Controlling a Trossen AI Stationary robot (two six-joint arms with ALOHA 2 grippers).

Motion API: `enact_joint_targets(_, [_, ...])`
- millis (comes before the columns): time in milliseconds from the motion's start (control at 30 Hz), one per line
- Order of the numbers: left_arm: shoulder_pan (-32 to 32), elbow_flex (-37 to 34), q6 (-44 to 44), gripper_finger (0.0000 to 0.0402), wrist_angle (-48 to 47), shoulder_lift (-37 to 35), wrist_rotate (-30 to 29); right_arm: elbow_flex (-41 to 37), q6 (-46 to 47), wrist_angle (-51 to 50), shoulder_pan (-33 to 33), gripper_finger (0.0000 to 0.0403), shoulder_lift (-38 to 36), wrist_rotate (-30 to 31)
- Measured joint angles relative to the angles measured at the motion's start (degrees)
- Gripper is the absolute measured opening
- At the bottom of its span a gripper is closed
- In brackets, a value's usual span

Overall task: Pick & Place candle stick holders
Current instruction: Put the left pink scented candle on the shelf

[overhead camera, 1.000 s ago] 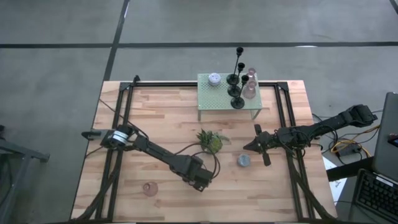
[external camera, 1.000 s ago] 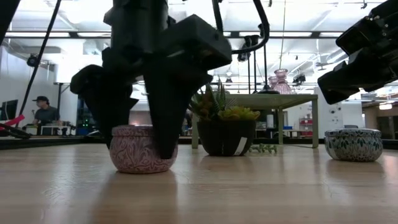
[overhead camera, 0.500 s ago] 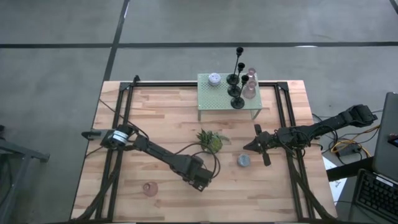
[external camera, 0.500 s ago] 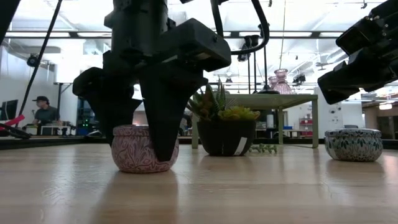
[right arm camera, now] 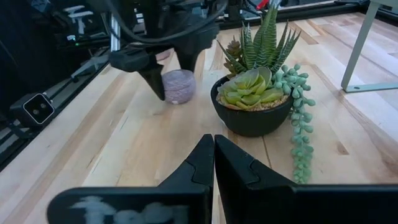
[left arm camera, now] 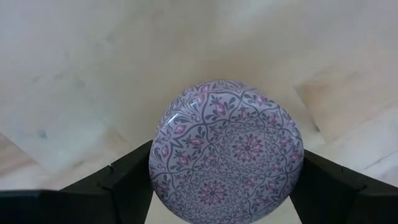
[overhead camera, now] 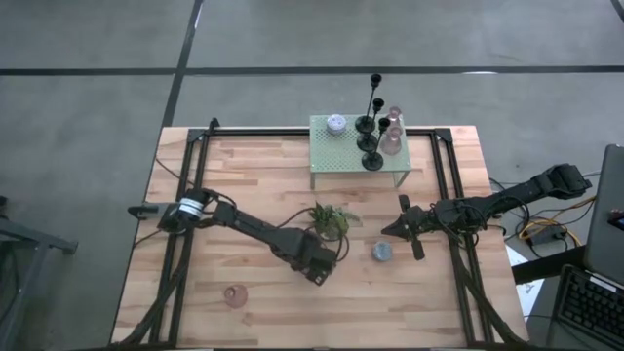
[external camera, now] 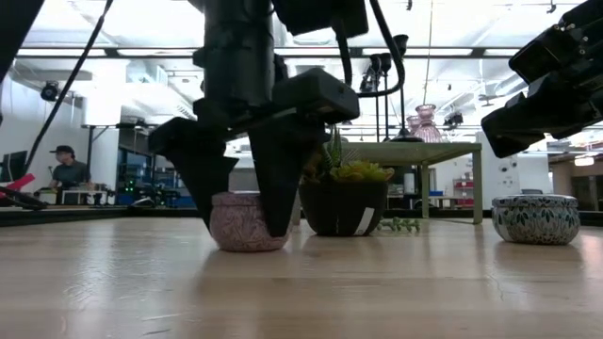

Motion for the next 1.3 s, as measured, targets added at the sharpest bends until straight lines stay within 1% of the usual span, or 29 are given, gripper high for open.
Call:
enact_joint_targets(100, [1.2,-0.1,2.3,0.0307,-0.4,-0.1,1.1,0.0,0.0,0.0,0.0,0.0009,0.0,0.0])
enact_joint_targets(267, [3.2,0.8,4.9,0.0305,-2.4,-1.1,1.0,0.0,0.0,0.0,0.0,0.0009,0.0,0.0])
enact_joint_targets(433, [5.2,1.0,5.6,0.0305,-3.3,-5.6,0.9,0.0,0.0,0.0,0.0,0.0009,0.0,0.0])
enact_joint_targets(533, [6.5,1.0,5.7,0.0305,-3.1,-8.5,-1.0,0.0,0.0,0.0,0.0,0.0009,0.0,0.0])
enact_joint_targets(600, [7.5,1.0,6.5,0.0305,-2.6,-10.9,-4.0,0.0,0.0,0.0,0.0,0.0009,0.0,0.0])
enact_joint_targets(800, [13.2,1.5,12.1,0.0305,4.1,-17.1,-14.8,0.0,0.0,0.0,0.0,0.0009,0.0,0.0])
enact_joint_targets(867, [15.7,2.2,14.3,0.0305,6.7,-18.1,-17.1,0.0,0.0,0.0,0.0,0.0009,0.0,0.0])
enact_joint_targets(1000, [21.2,4.3,18.0,0.0305,9.1,-18.3,-17.6,0.0,0.0,0.0,0.0,0.0009,0.0,0.0])
enact_joint_targets(1100, [24.9,5.0,20.4,0.0305,12.8,-17.7,-17.8,0.0,0.0,0.0,0.0,0.0009,0.0,0.0])
enact_joint_targets(1200, [27.8,5.1,24.0,0.0305,17.2,-16.8,-16.6,0.0,0.0,0.0,0.0,0.0009,0.0,0.0])
enact_joint_targets(1300, [29.7,5.1,24.4,0.0305,19.1,-16.2,-16.8,0.0,0.0,0.0,0.0,0.0009,0.0,0.0])
